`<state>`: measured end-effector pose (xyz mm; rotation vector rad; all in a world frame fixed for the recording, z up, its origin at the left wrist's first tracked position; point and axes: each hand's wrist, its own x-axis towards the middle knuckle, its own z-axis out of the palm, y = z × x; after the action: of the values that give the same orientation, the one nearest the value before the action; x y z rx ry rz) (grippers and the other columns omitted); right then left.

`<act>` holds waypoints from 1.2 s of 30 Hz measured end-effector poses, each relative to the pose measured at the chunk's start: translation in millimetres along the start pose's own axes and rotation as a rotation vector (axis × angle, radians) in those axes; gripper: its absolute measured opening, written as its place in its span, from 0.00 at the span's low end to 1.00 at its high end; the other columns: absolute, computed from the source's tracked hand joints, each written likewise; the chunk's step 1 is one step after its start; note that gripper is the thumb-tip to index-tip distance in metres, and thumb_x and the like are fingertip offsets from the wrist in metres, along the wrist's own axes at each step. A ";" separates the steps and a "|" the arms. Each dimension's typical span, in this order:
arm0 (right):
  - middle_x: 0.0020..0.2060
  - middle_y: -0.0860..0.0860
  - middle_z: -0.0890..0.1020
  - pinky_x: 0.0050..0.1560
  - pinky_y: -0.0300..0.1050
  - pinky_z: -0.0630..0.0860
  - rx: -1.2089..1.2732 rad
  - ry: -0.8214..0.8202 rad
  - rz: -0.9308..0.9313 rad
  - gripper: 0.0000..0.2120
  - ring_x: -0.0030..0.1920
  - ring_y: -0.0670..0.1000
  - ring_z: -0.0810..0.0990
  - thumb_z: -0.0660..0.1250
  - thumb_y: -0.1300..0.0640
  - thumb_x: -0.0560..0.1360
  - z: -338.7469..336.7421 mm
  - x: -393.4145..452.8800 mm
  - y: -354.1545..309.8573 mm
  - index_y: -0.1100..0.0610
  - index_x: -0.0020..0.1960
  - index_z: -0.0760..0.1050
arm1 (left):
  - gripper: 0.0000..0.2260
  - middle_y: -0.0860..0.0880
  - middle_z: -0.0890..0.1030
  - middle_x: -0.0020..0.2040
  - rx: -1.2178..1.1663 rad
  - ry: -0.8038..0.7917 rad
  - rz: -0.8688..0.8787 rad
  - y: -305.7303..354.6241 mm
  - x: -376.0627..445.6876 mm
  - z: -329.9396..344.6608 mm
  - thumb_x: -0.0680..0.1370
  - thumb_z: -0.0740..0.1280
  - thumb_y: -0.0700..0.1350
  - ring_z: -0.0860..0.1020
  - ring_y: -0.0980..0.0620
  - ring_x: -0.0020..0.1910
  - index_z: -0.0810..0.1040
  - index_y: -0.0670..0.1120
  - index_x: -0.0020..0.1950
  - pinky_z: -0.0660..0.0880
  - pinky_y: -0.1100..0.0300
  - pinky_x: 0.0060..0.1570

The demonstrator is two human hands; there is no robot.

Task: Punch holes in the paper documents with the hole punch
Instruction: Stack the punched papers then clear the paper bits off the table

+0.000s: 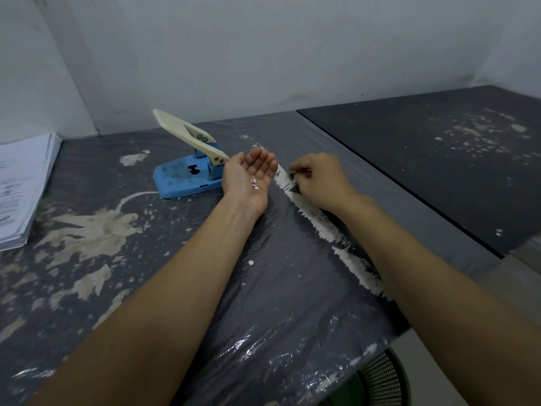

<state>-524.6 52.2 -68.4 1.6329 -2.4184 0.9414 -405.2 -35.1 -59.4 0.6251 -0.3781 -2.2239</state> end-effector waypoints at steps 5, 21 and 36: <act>0.45 0.57 0.86 0.49 0.49 0.81 -0.252 -0.145 -0.081 0.15 0.46 0.56 0.83 0.67 0.72 0.70 3.4 4.9 -10.3 0.59 0.50 0.86 | 0.17 0.43 0.80 0.37 -0.003 0.001 0.007 -0.2 0.7 -0.7 0.84 0.56 0.44 0.80 0.48 0.37 0.77 0.38 0.42 0.80 0.56 0.38; 0.39 0.57 0.77 0.37 0.48 0.70 -0.461 -0.136 -0.040 0.07 0.41 0.58 0.77 0.63 0.74 0.70 -8.1 -32.1 -34.3 0.65 0.42 0.77 | 0.17 0.42 0.81 0.37 -0.035 0.002 -0.019 1.9 -4.3 -2.7 0.84 0.56 0.43 0.81 0.47 0.36 0.78 0.38 0.42 0.80 0.56 0.36; 0.31 0.43 0.83 0.38 0.35 0.81 0.402 0.151 0.139 0.10 0.33 0.39 0.82 0.74 0.71 0.65 -11.2 -4.2 -76.7 0.57 0.36 0.84 | 0.18 0.44 0.81 0.30 -0.045 0.012 -0.030 -1.2 -3.6 -1.2 0.84 0.54 0.44 0.79 0.51 0.29 0.77 0.38 0.43 0.77 0.61 0.29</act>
<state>-459.7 42.7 -26.9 1.4393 -2.3759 1.5977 -403.2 -31.7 -59.8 0.6240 -0.3139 -2.2501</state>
